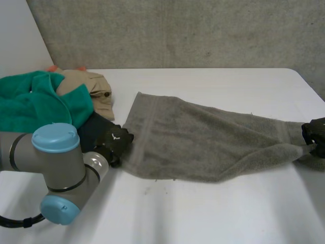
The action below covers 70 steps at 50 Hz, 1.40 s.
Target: Fold the laundry.
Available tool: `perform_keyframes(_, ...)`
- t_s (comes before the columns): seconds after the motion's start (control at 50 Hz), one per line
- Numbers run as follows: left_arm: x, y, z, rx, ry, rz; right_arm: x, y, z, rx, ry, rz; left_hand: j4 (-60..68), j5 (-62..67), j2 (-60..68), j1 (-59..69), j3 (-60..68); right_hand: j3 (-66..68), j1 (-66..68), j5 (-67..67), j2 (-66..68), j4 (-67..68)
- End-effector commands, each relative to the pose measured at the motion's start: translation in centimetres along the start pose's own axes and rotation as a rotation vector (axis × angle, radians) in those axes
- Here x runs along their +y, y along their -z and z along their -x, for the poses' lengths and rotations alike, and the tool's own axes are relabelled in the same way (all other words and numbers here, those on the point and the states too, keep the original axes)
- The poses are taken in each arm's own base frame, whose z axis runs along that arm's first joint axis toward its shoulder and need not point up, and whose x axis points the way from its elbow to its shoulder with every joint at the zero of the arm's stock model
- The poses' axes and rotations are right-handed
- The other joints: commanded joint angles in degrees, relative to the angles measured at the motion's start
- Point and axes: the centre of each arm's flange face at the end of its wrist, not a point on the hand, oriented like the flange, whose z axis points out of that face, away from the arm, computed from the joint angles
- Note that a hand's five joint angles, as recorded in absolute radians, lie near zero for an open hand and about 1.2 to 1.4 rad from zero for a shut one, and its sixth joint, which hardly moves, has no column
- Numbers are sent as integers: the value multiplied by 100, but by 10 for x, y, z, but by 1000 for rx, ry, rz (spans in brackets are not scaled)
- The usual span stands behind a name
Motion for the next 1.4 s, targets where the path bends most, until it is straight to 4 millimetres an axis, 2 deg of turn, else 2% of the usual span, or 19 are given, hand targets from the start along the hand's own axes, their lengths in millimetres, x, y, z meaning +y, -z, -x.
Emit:
perform_keyframes(0.02, -2, -8, 1, -6, -3, -18, 1, 0, 1, -4, -2, 4, 950, 1044, 940, 923, 939, 1218, 2543, 1376, 1285, 1198)
perform_keyframes(0.16, -1, -13, 0, -4, -3, -19, 1, 0, 1, -1, -1, 4, 1907, 2002, 1898, 1881, 1896, 1218, 2543, 1376, 1285, 1198)
perform_keyframes(0.24, -2, -14, 1, -11, -2, -20, 1, 1, 0, 1, -2, 6, 4089, 4184, 4080, 4063, 4078, 1218, 2543, 1376, 1285, 1198)
perform_keyframes(0.38, -28, 1, 24, -97, 4, -58, -3, 4, -4, 17, 8, 0, 4095, 4189, 4085, 4068, 4084, 1218, 2543, 1376, 1285, 1198)
perform_keyframes(0.46, -47, 23, 40, -161, 2, -71, -20, 24, -9, 40, 37, -18, 4095, 4189, 4085, 4068, 4084, 1218, 2543, 1376, 1285, 1198)
perform_keyframes(0.54, -63, 64, 45, -150, -14, -46, -32, 56, -6, 6, 120, 19, 4095, 4189, 4085, 4068, 4084, 1218, 2543, 1376, 1285, 1198)
perform_keyframes(0.64, -64, 118, 39, -56, -20, 76, -23, 87, -17, -42, 220, 162, 4095, 4189, 4085, 4068, 4084, 1218, 2543, 1376, 1285, 1198)
perform_keyframes(0.7, -57, 129, 31, 4, -27, 136, -16, 92, -15, -85, 270, 211, 4095, 4189, 4085, 4068, 4084, 1218, 2543, 1376, 1285, 1198)
perform_keyframes(0.78, -51, 127, 23, 40, -27, 169, -4, 88, -6, -161, 277, 257, 4095, 4189, 4085, 4068, 4084, 1218, 2543, 1376, 1285, 1198)
perform_keyframes(0.84, -42, 103, 15, 53, -31, 177, 10, 71, 3, -231, 244, 301, 4095, 4189, 4085, 4068, 4084, 1218, 2543, 1376, 1285, 1198)
perform_keyframes(0.86, -38, 84, 13, 41, -32, 171, 12, 63, 4, -242, 236, 306, 4095, 4189, 4085, 4068, 4084, 1218, 2543, 1376, 1285, 1198)
perform_keyframes(0.9, -38, 65, 14, 18, -32, 147, 9, 52, 3, -222, 238, 283, 4095, 4189, 4085, 4068, 4084, 1218, 2543, 1376, 1285, 1198)
perform_keyframes(1.0, -60, 11, 37, -121, -33, 32, -21, 18, -9, -54, 228, 158, 4095, 4189, 4085, 4068, 4084, 1218, 2543, 1376, 1285, 1198)
perform_keyframes(1.08, -101, -25, 71, -281, -53, -133, -62, -3, -31, 141, 247, 0, 4095, 4189, 4085, 4068, 4084, 1218, 2543, 1376, 1285, 1198)
perform_keyframes(1.1, -127, -33, 89, -361, -72, -236, -85, -6, -41, 224, 258, -99, 4095, 4189, 4085, 4068, 4084, 1218, 2543, 1376, 1285, 1198)
perform_keyframes(1.16, -166, -39, 116, -500, -91, -409, -122, -6, -56, 353, 279, -274, 4095, 4189, 4085, 4068, 4084, 1218, 2543, 1376, 1285, 1198)
perform_keyframes(1.18, -193, -35, 134, -603, -88, -535, -147, -3, -66, 440, 279, -405, 4095, 4189, 4085, 4068, 4084, 1218, 2543, 1376, 1285, 1198)
perform_keyframes(1.26, -241, -17, 164, -777, -64, -774, -197, 20, -90, 638, 250, -701, 4095, 4189, 4085, 4068, 4084, 1218, 2543, 1376, 1285, 1198)
perform_keyframes(1.4, -242, -13, 169, -773, -20, -798, -220, 37, -94, 687, 215, -846, 4095, 4189, 4085, 4068, 4084, 1218, 2543, 1376, 1285, 1198)
